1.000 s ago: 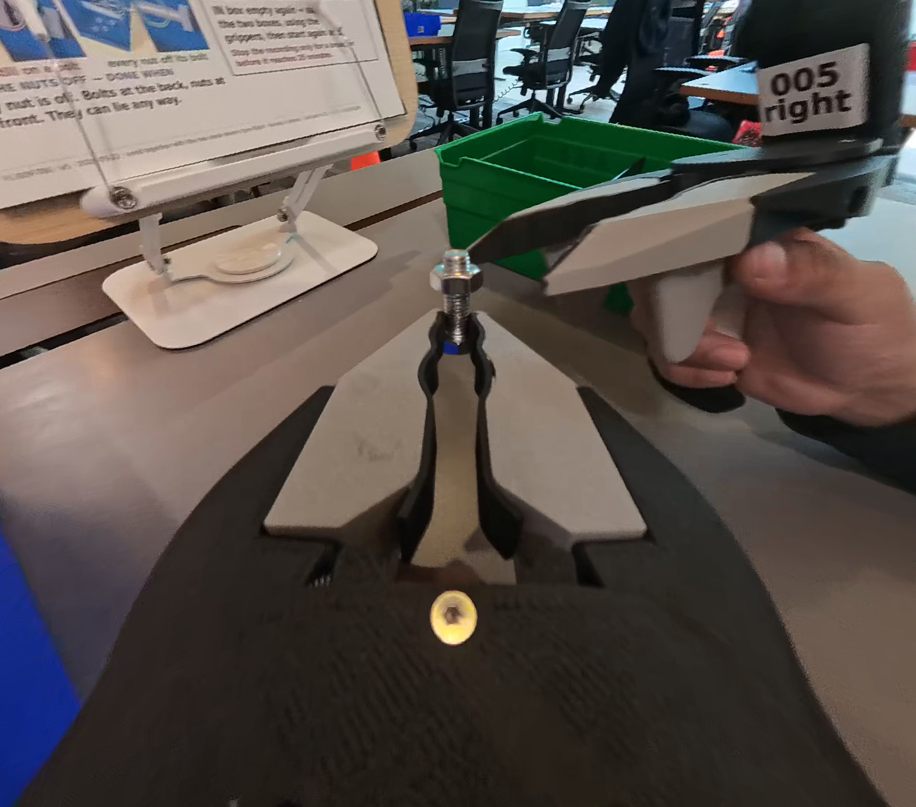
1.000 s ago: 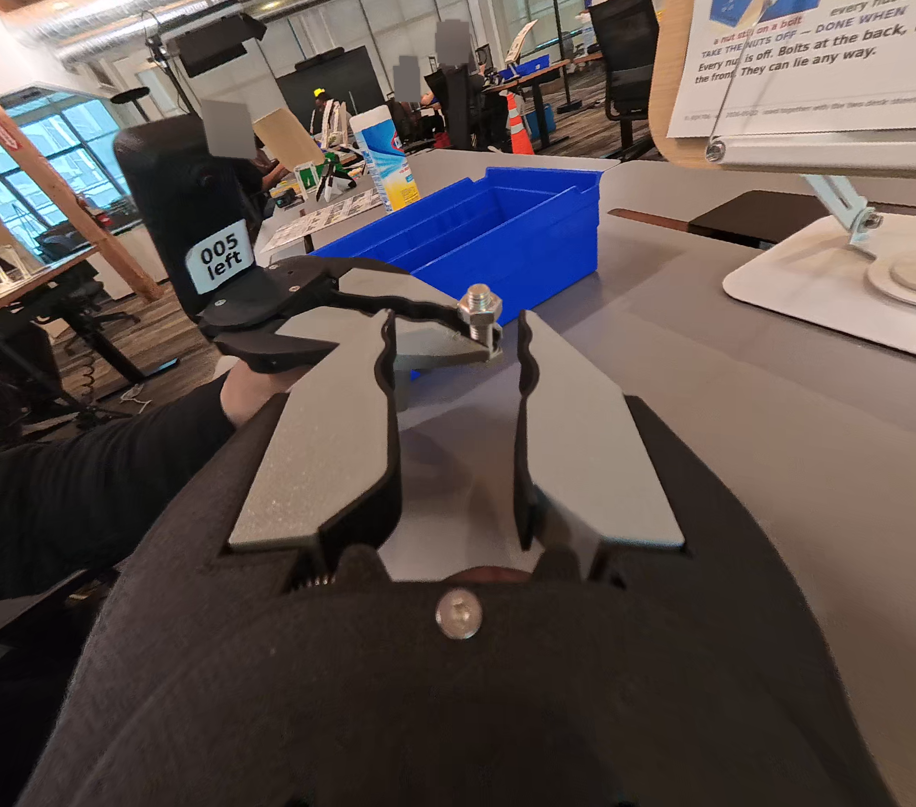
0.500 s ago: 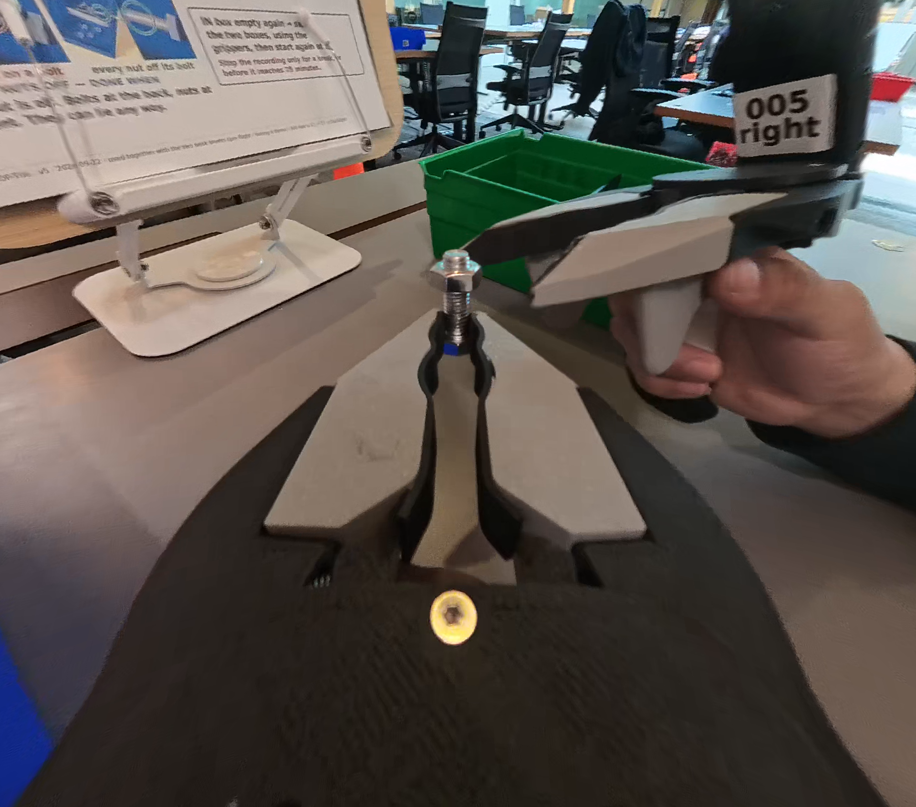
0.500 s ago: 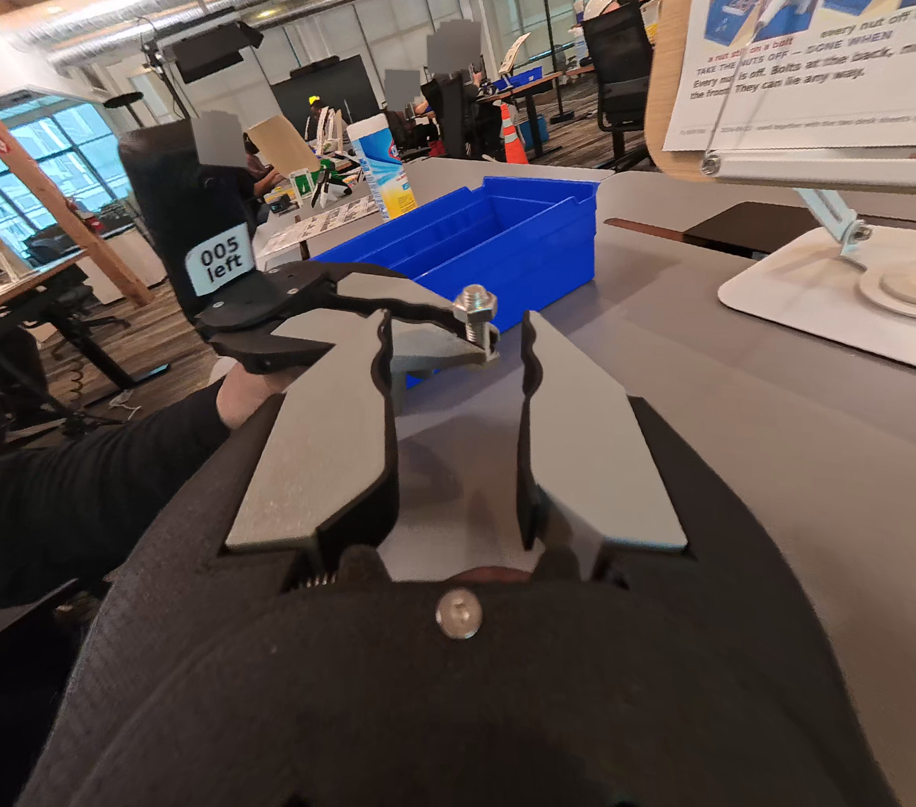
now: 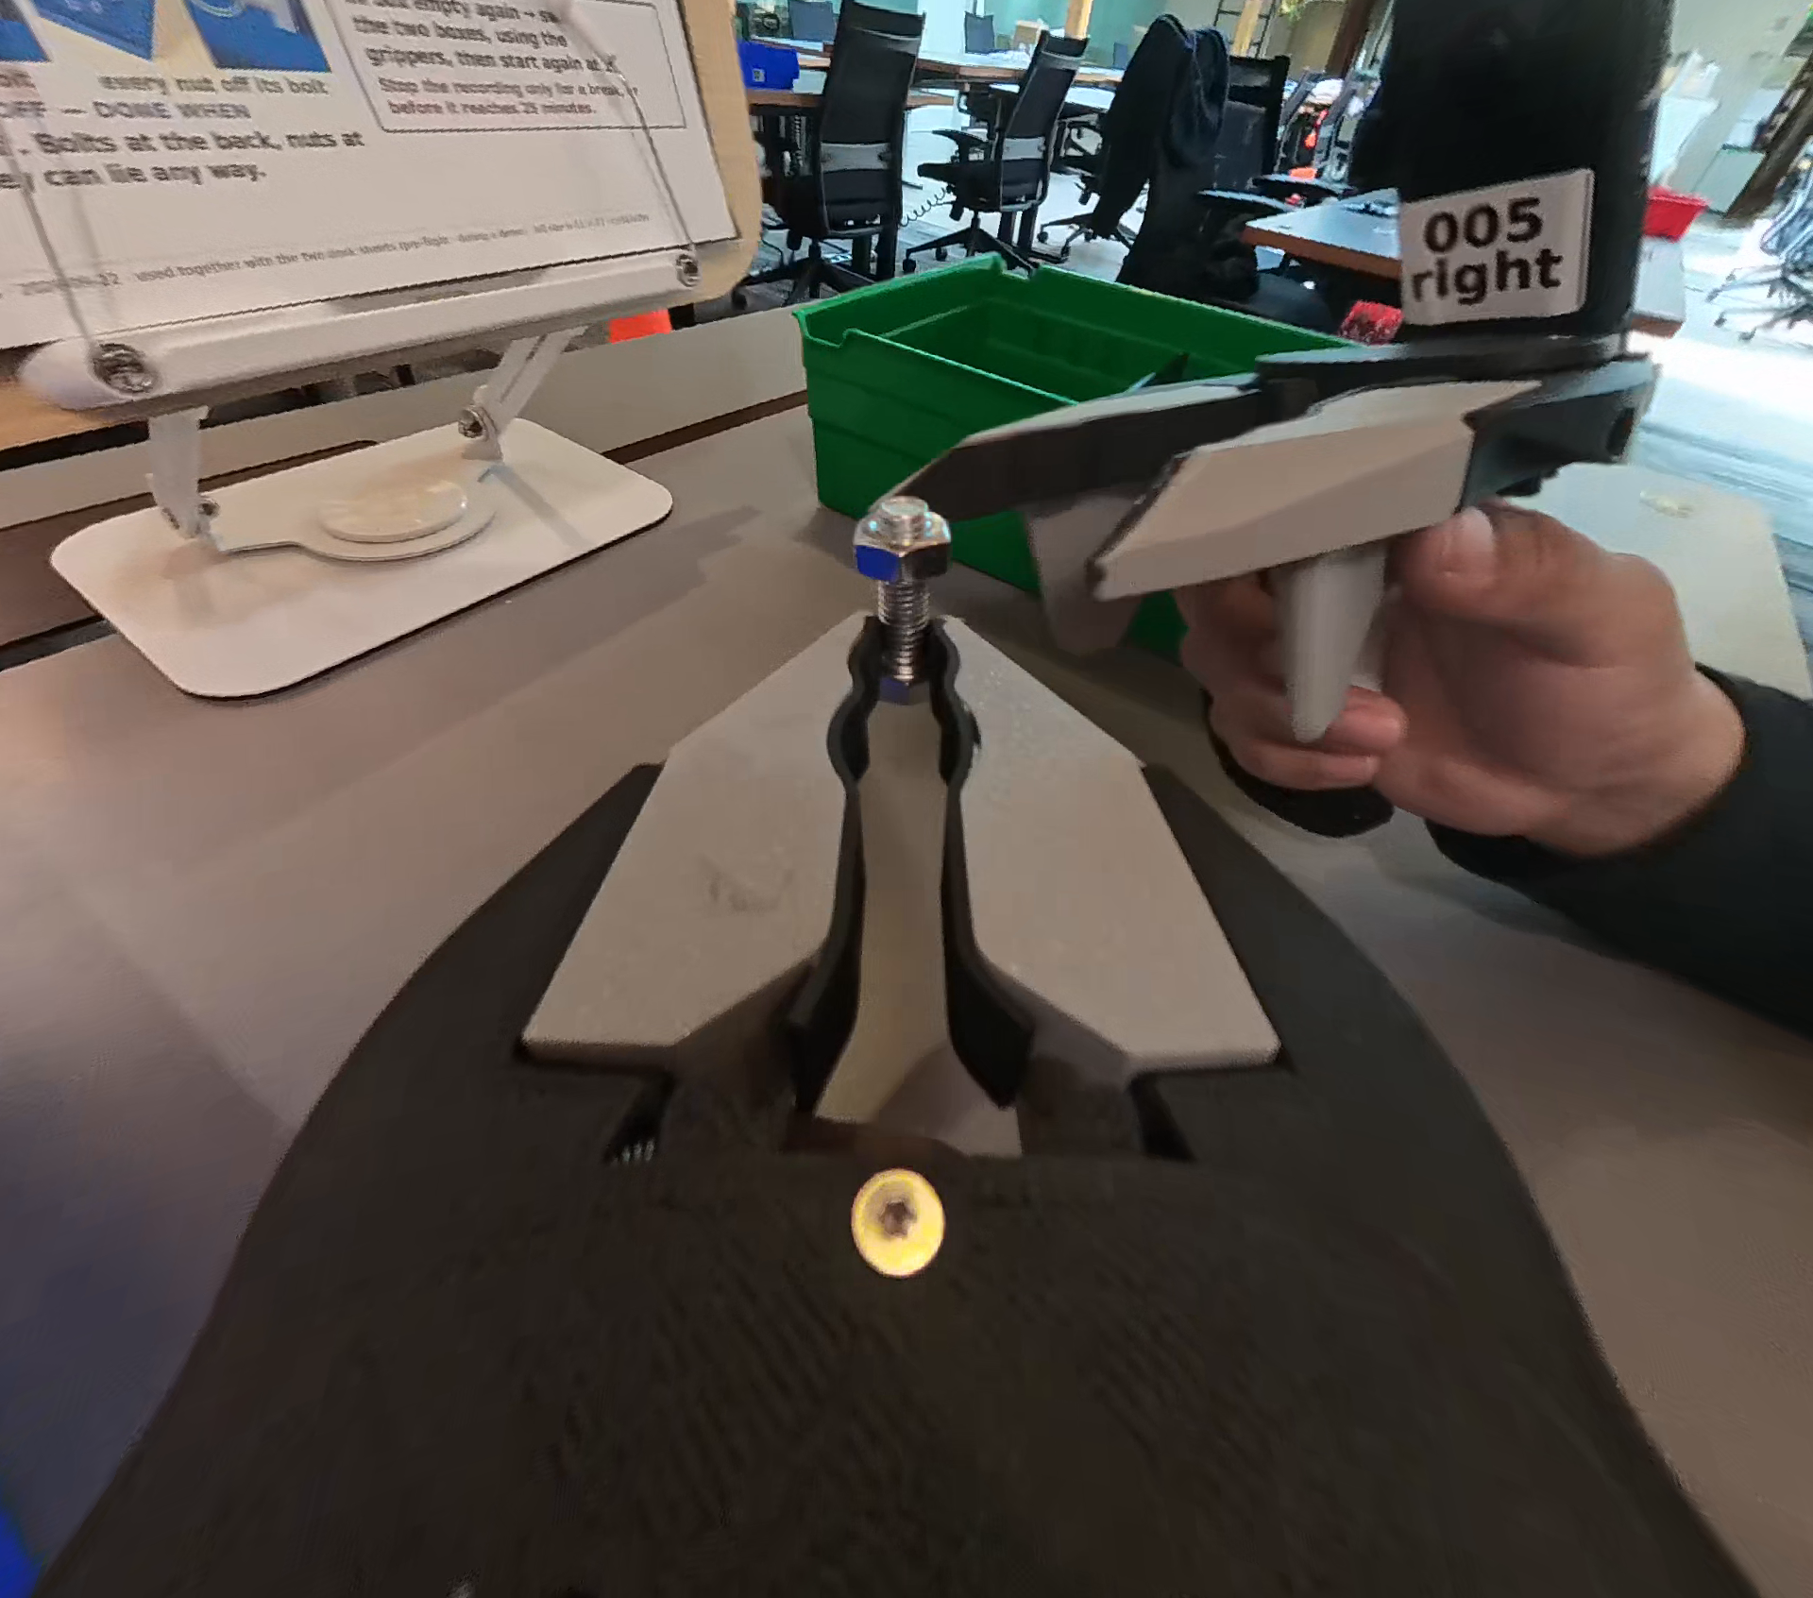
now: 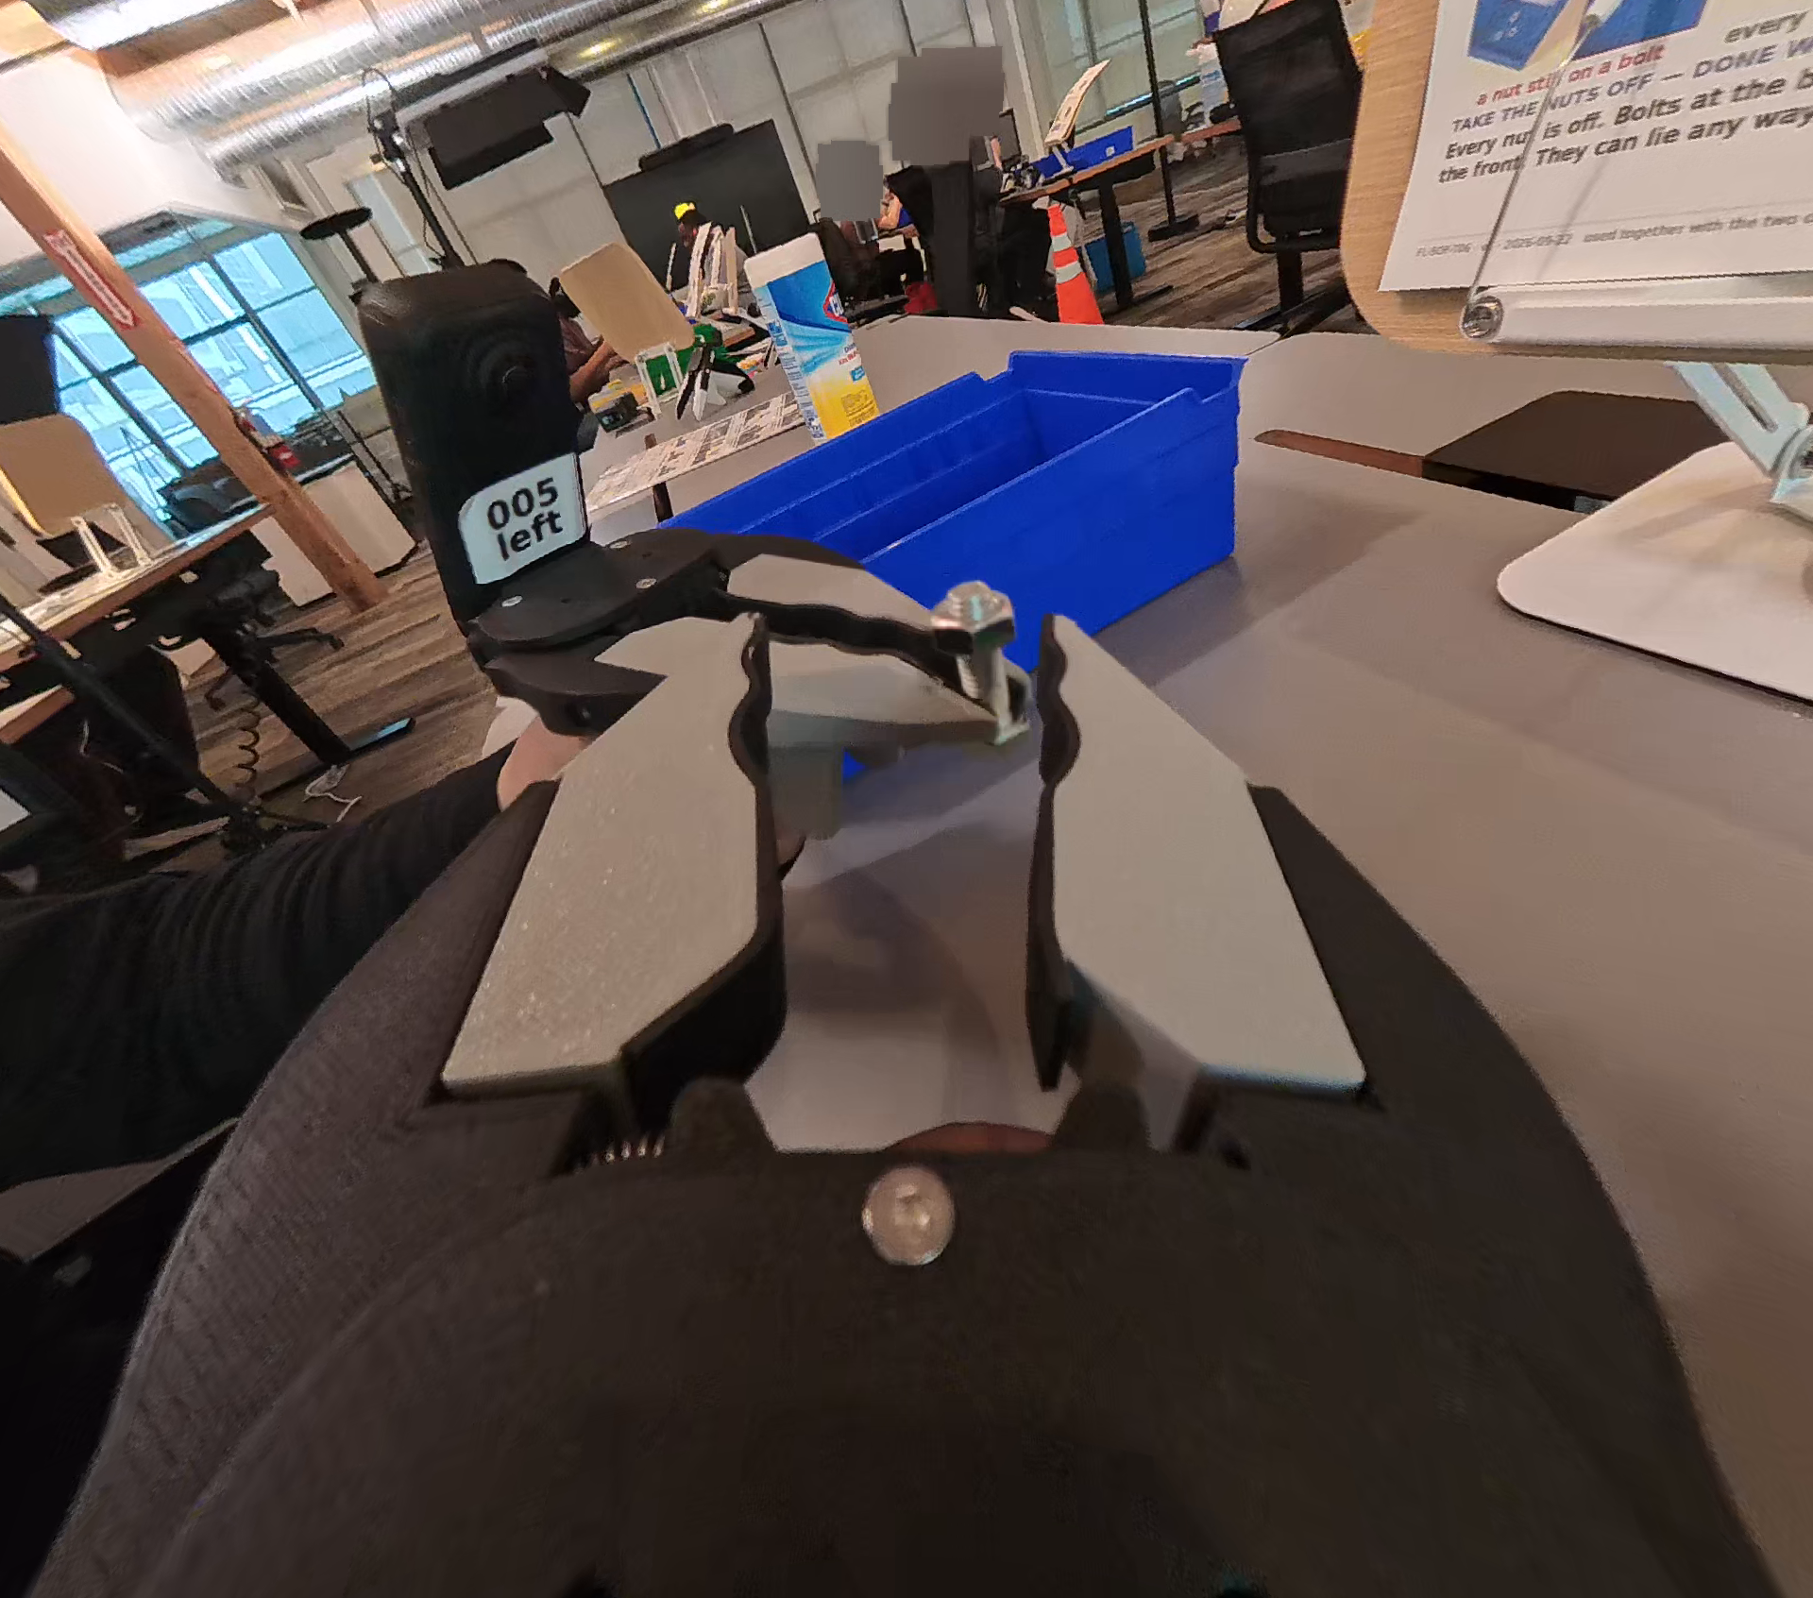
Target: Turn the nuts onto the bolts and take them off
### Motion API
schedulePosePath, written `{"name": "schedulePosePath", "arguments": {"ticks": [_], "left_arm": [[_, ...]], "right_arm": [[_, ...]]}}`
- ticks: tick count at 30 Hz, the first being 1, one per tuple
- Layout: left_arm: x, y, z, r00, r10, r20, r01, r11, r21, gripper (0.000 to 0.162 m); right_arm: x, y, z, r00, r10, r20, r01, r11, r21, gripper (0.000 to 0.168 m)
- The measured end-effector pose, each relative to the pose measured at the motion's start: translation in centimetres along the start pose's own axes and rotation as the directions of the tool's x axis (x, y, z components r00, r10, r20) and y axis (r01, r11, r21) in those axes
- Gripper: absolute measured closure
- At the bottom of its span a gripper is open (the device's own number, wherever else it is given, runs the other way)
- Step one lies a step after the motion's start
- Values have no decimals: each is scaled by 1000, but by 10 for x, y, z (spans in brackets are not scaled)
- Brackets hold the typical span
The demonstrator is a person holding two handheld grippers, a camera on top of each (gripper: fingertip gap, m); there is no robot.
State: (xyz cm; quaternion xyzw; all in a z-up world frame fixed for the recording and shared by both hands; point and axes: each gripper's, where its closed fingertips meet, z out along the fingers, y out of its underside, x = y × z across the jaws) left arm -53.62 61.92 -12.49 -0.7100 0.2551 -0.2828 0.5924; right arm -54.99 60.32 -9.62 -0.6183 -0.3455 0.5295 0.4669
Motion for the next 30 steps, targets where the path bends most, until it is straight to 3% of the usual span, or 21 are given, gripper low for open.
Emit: {"name": "schedulePosePath", "arguments": {"ticks": [6, 13, 22, 26, 30], "left_arm": [[37, 5, 11, 992, 107, -64, -108, 994, -16, 155], [2, -1, 1, 997, 69, 36, -69, 998, 7, 156], [24, -3, 5, 985, 173, 19, -174, 985, 12, 156], [2, -5, -1, 989, 131, 70, -133, 991, 14, 156], [10, -3, 0, 993, 114, 21, -114, 993, 8, 156]], "right_arm": [[-10, 9, 10, 1000, -17, 21, 18, 999, -31, 111], [3, -3, -4, 999, -49, -20, 49, 999, 3, 113], [-12, 8, 7, 991, -131, 10, 131, 990, -48, 114], [-2, 2, 0, 993, -111, -24, 111, 993, -28, 115], [-9, 5, 3, 993, -120, 8, 120, 992, -34, 118]]}}
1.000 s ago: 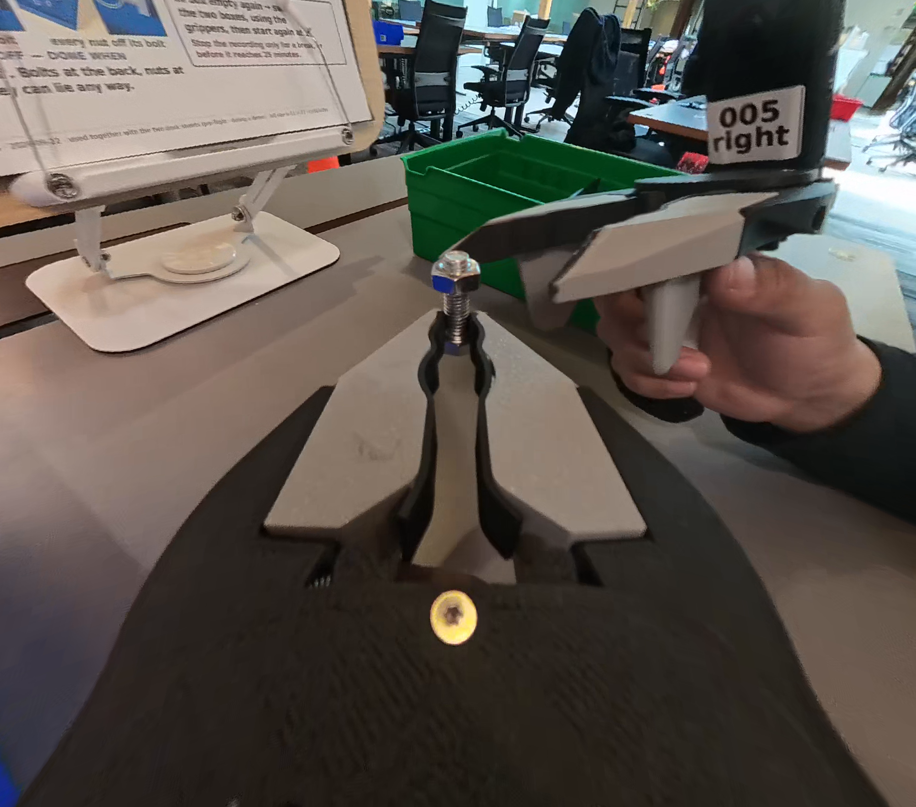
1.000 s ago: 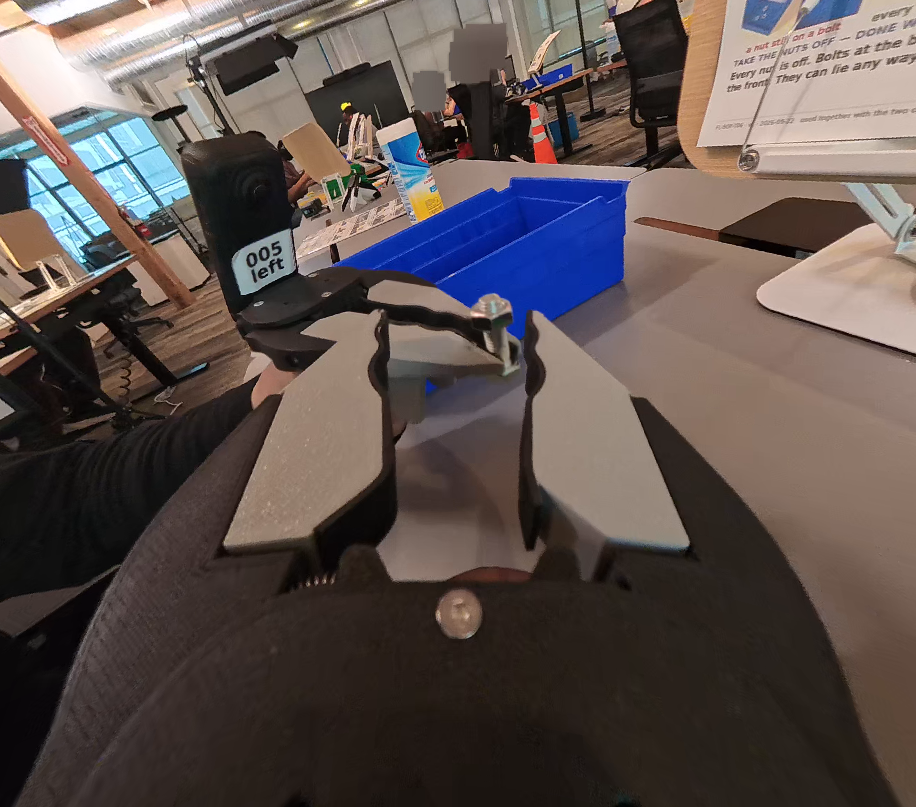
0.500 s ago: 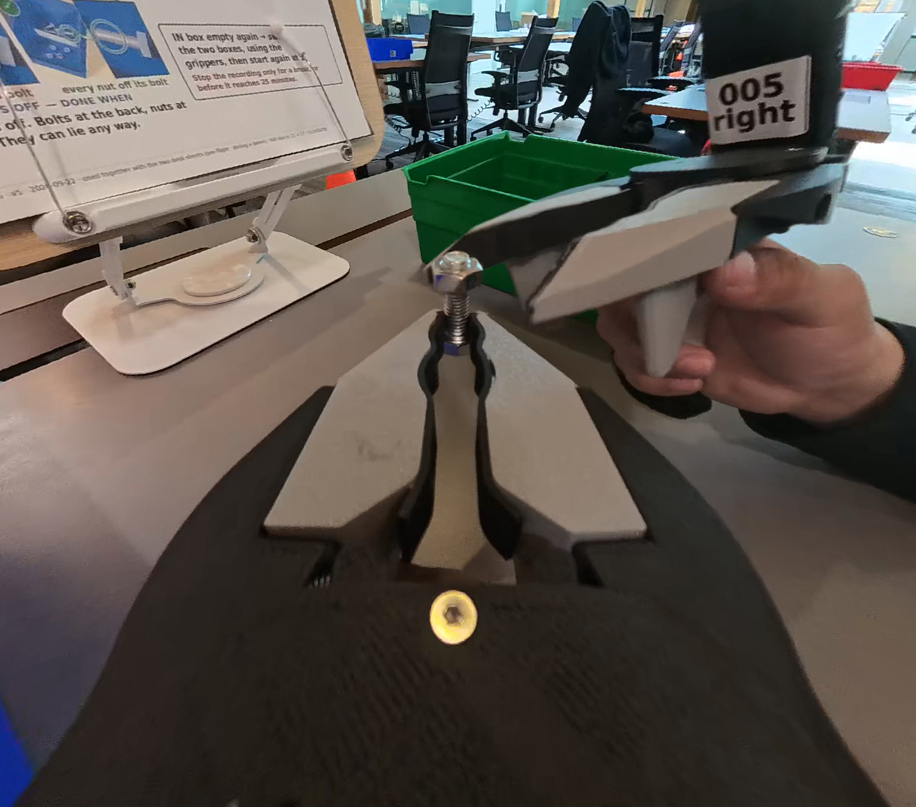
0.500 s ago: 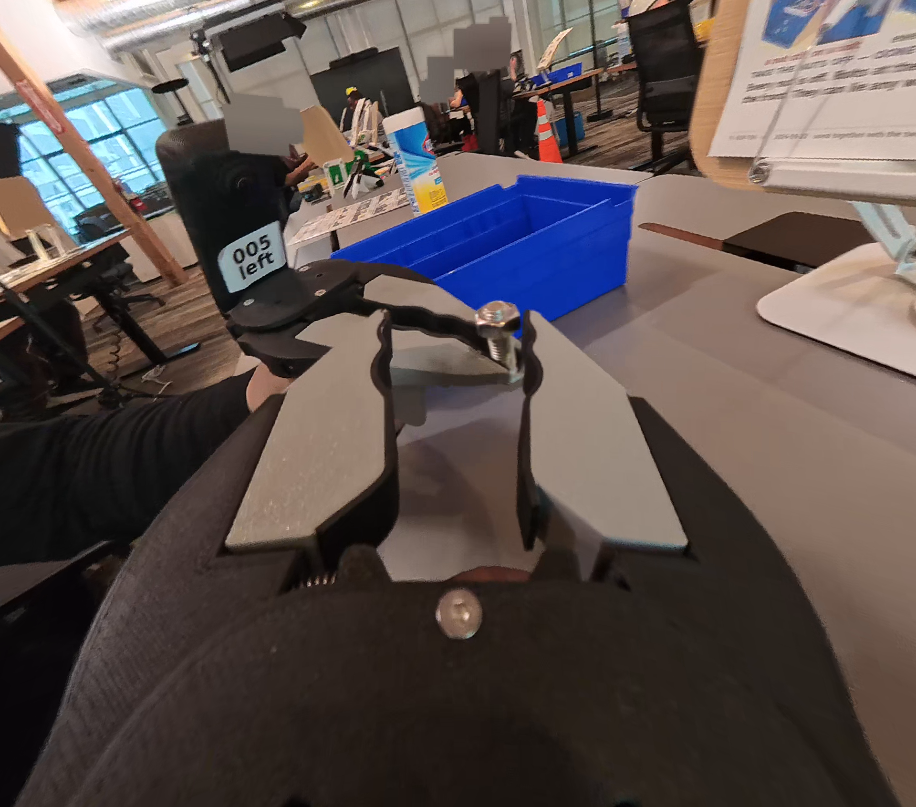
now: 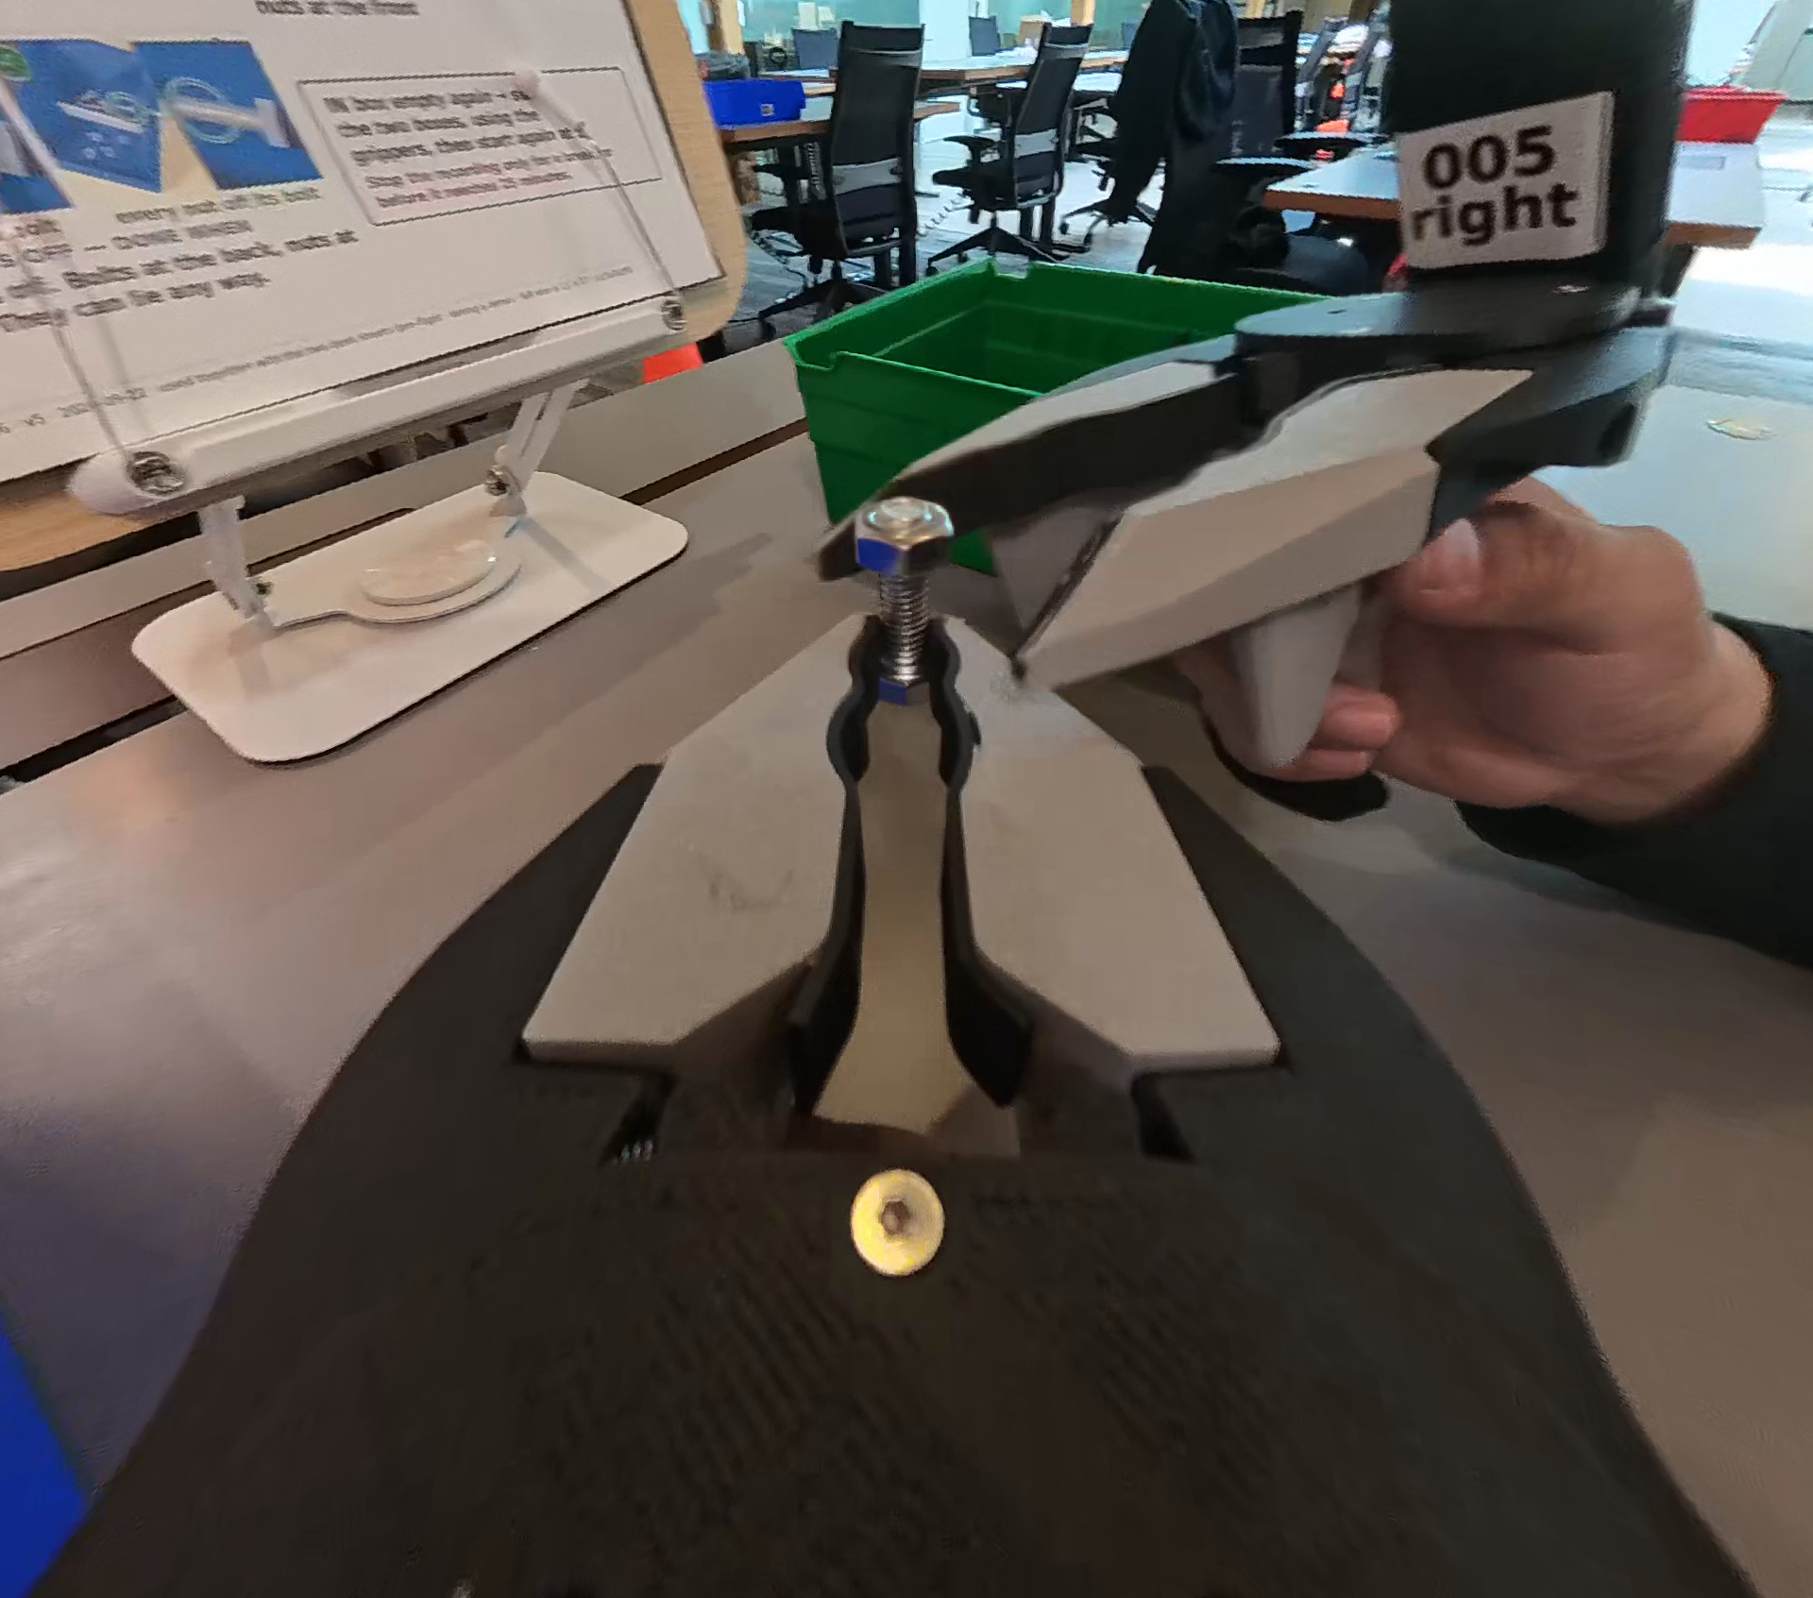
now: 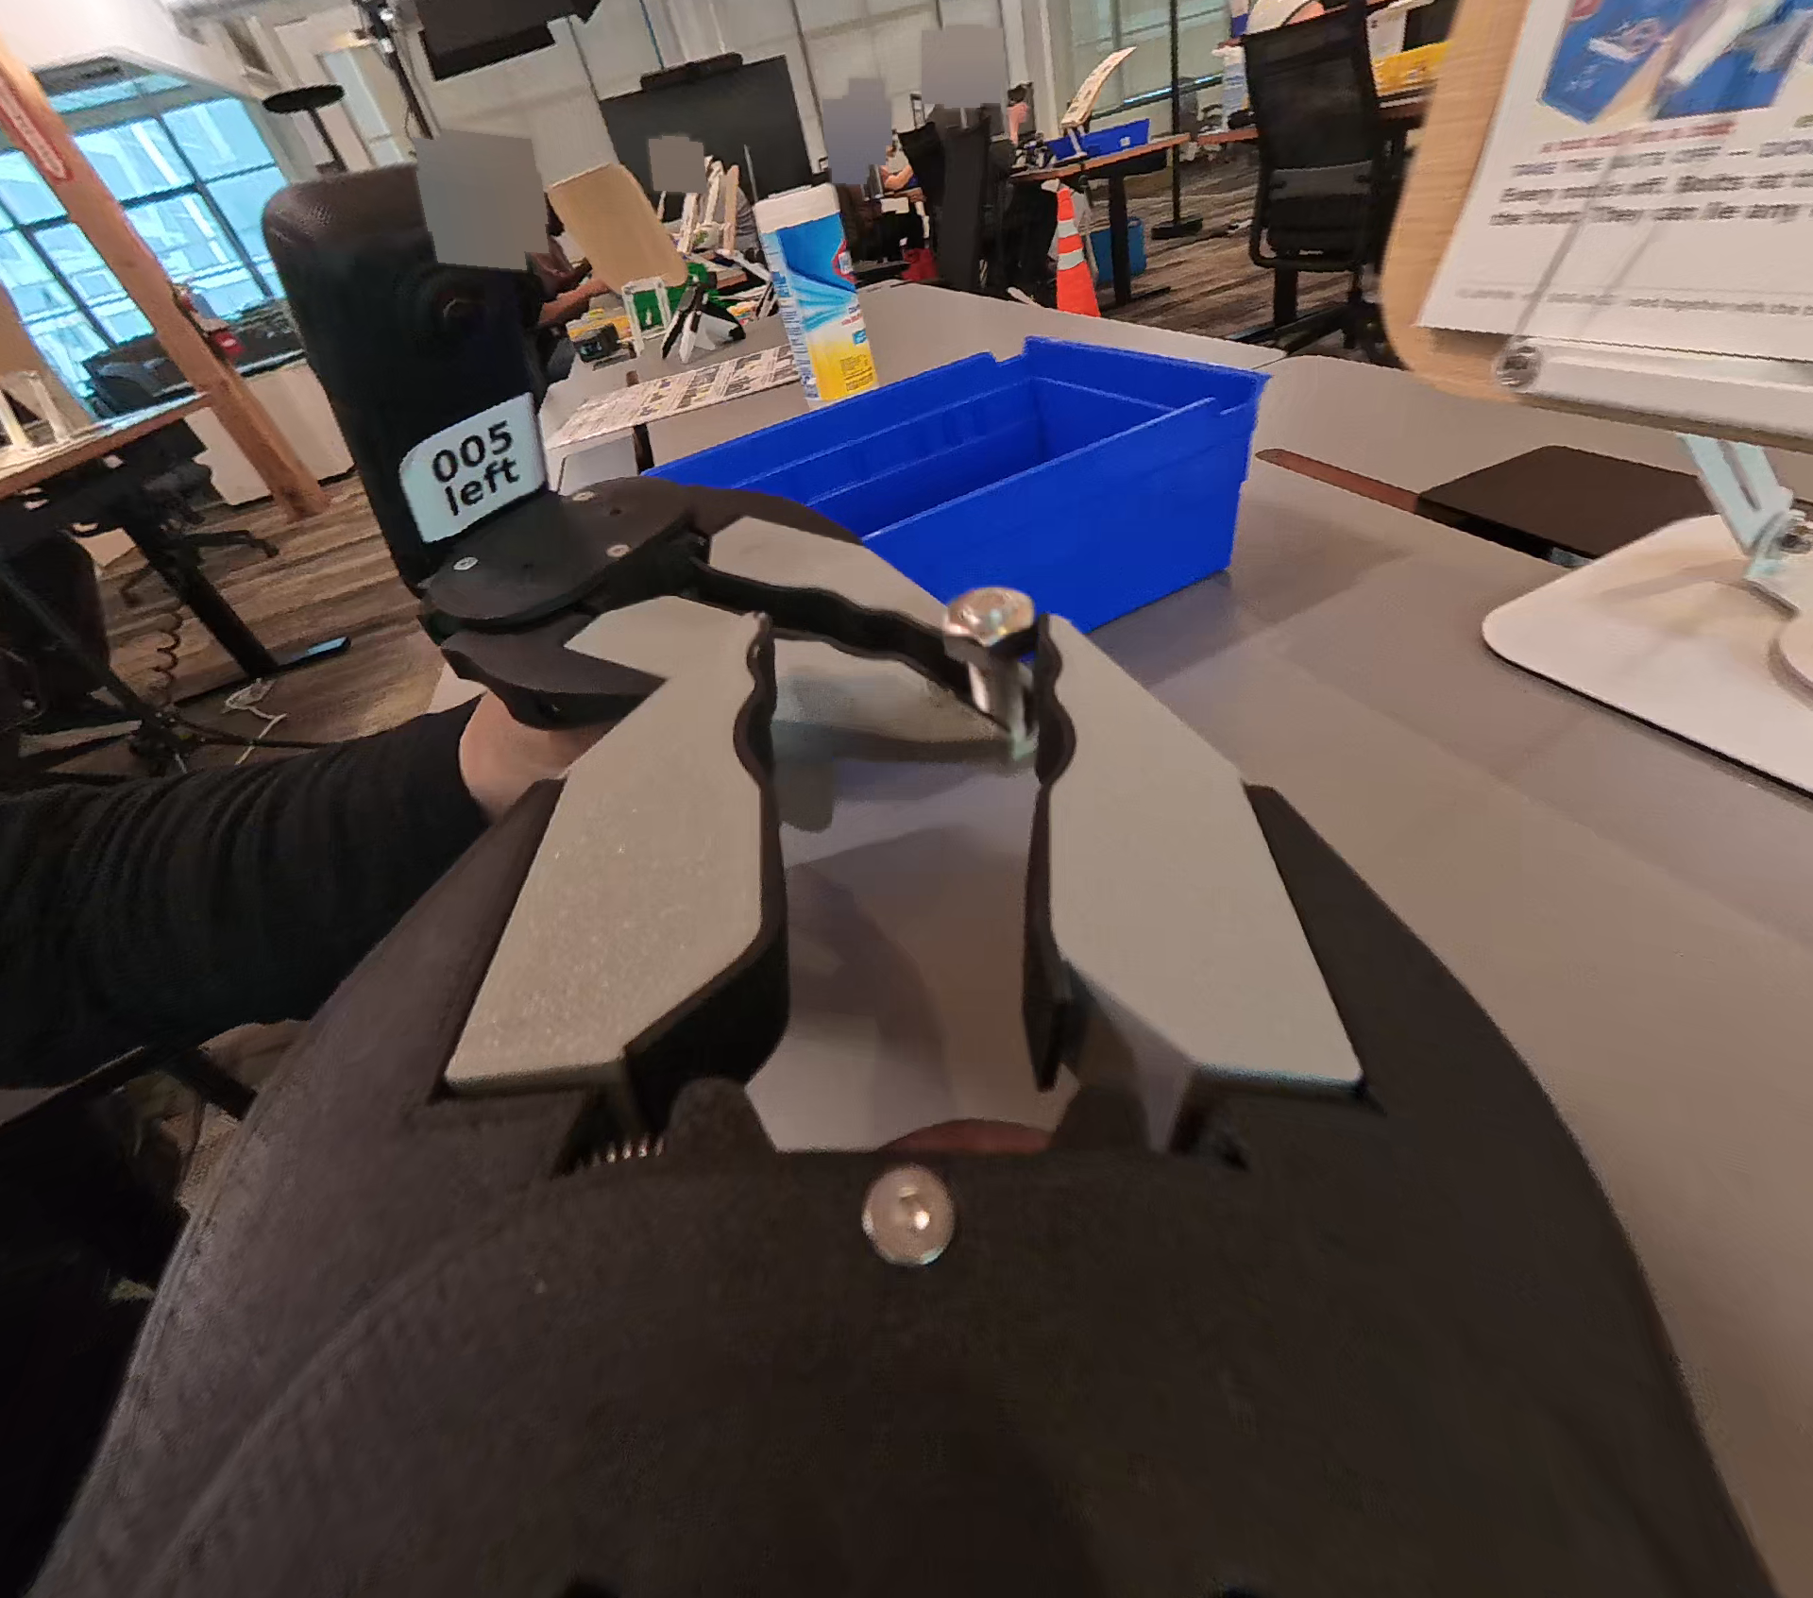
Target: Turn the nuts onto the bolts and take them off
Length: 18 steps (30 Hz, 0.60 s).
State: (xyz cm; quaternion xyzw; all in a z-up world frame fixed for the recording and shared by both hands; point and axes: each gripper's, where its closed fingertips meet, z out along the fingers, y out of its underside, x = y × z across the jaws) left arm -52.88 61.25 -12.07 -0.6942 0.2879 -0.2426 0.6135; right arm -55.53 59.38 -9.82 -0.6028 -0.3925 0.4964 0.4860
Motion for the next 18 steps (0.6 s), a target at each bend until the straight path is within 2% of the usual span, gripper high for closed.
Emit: {"name": "schedulePosePath", "arguments": {"ticks": [3, 6, 11, 14, 17, 18], "left_arm": [[20, 2, 5, 998, 52, -48, -53, 998, -16, 156], [19, 0, 5, 997, 74, -30, -74, 997, -8, 156], [-9, 0, -3, 999, 36, 39, -36, 999, -8, 156], [1, -1, -2, 1000, 5, -13, -5, 1000, 1, 156], [27, 1, 4, 994, 15, -106, -16, 1000, -7, 156], [31, 0, 5, 992, 3, -125, -3, 1000, -3, 156]], "right_arm": [[-6, 5, 8, 1000, -17, 4, 17, 1000, -13, 109], [-5, 3, 6, 1000, -29, -2, 29, 999, -18, 113], [6, -6, -5, 1000, 7, -21, -6, 1000, 26, 118], [1, -2, -2, 1000, -7, -3, 7, 1000, 13, 121], [-9, 2, 7, 1000, -18, 17, 18, 1000, 4, 111], [-11, 3, 9, 999, -25, 23, 25, 1000, -3, 113]]}}
